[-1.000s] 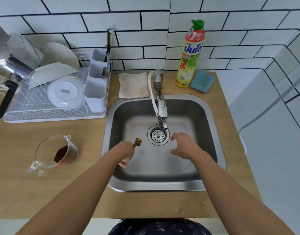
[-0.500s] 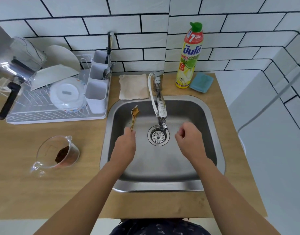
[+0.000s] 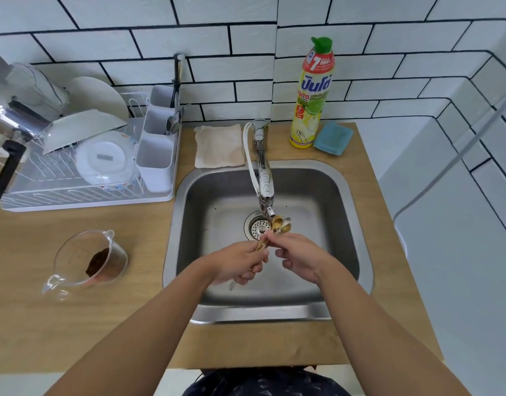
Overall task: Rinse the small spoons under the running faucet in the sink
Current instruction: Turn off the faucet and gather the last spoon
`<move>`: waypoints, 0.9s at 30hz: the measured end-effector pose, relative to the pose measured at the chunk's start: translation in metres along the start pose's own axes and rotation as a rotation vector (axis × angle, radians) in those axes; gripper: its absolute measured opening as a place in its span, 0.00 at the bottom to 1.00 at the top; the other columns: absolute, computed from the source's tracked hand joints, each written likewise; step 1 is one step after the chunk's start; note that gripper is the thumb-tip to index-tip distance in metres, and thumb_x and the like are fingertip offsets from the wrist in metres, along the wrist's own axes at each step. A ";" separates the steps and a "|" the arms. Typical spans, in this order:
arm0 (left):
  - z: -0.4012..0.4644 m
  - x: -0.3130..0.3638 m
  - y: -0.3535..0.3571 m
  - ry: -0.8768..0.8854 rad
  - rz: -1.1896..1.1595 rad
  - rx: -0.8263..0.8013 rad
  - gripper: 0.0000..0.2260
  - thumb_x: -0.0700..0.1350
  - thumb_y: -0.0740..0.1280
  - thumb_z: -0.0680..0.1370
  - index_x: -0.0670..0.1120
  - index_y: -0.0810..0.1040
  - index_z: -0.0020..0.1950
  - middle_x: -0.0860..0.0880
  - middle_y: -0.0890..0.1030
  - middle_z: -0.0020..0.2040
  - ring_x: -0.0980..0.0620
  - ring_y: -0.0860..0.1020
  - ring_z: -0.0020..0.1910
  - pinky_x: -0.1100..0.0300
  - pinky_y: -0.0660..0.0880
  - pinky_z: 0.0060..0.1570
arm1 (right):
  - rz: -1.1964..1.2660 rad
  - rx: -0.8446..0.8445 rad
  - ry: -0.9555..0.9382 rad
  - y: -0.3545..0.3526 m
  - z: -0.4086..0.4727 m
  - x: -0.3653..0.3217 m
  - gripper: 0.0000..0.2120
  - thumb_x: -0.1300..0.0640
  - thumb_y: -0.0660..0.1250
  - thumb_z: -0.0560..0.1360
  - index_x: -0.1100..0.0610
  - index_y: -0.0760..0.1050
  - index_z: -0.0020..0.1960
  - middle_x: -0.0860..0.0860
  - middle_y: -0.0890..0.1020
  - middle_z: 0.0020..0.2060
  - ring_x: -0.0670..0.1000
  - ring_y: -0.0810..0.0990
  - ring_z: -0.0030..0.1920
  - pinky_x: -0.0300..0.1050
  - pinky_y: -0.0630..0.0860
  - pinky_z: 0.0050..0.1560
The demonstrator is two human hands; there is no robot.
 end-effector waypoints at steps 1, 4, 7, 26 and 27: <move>-0.001 0.003 0.002 0.004 -0.003 -0.031 0.08 0.48 0.58 0.85 0.46 0.69 0.49 0.52 0.70 0.33 0.56 0.62 0.27 0.63 0.60 0.27 | 0.066 -0.026 -0.025 0.000 -0.001 -0.002 0.22 0.48 0.74 0.77 0.63 0.81 0.64 0.47 0.83 0.43 0.43 0.69 0.36 0.36 0.63 0.33; -0.001 0.013 0.008 0.022 -0.018 -0.099 0.05 0.45 0.59 0.85 0.45 0.68 0.51 0.52 0.71 0.34 0.57 0.65 0.28 0.64 0.63 0.28 | 0.195 -0.071 -0.113 0.001 -0.004 -0.004 0.14 0.56 0.69 0.81 0.66 0.81 0.60 0.47 0.80 0.34 0.43 0.70 0.34 0.37 0.64 0.34; 0.001 0.016 0.012 0.036 0.009 -0.079 0.07 0.47 0.60 0.85 0.43 0.70 0.53 0.49 0.73 0.36 0.56 0.70 0.28 0.63 0.70 0.30 | 0.254 -0.059 -0.177 0.000 -0.004 -0.005 0.11 0.59 0.64 0.84 0.67 0.80 0.56 0.48 0.80 0.31 0.44 0.72 0.33 0.37 0.68 0.36; 0.018 -0.008 0.011 -0.037 -1.106 0.615 0.37 0.70 0.50 0.80 0.37 0.73 0.62 0.39 0.83 0.53 0.44 0.81 0.47 0.50 0.78 0.47 | 0.299 0.332 -0.485 0.005 -0.014 0.007 0.13 0.58 0.64 0.84 0.58 0.83 0.44 0.51 0.87 0.38 0.42 0.75 0.31 0.36 0.77 0.36; 0.021 -0.007 0.016 -0.048 -1.117 0.643 0.37 0.70 0.51 0.80 0.36 0.73 0.62 0.39 0.83 0.52 0.44 0.81 0.46 0.51 0.78 0.47 | 0.297 0.331 -0.475 0.012 -0.012 0.013 0.12 0.58 0.64 0.85 0.60 0.82 0.45 0.52 0.88 0.39 0.43 0.75 0.31 0.37 0.77 0.36</move>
Point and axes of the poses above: each hand's wrist, its own z-axis towards the middle knuckle, its own y-axis out of the palm, x = y × z, the point moved 3 cm from there along z, towards the middle knuckle
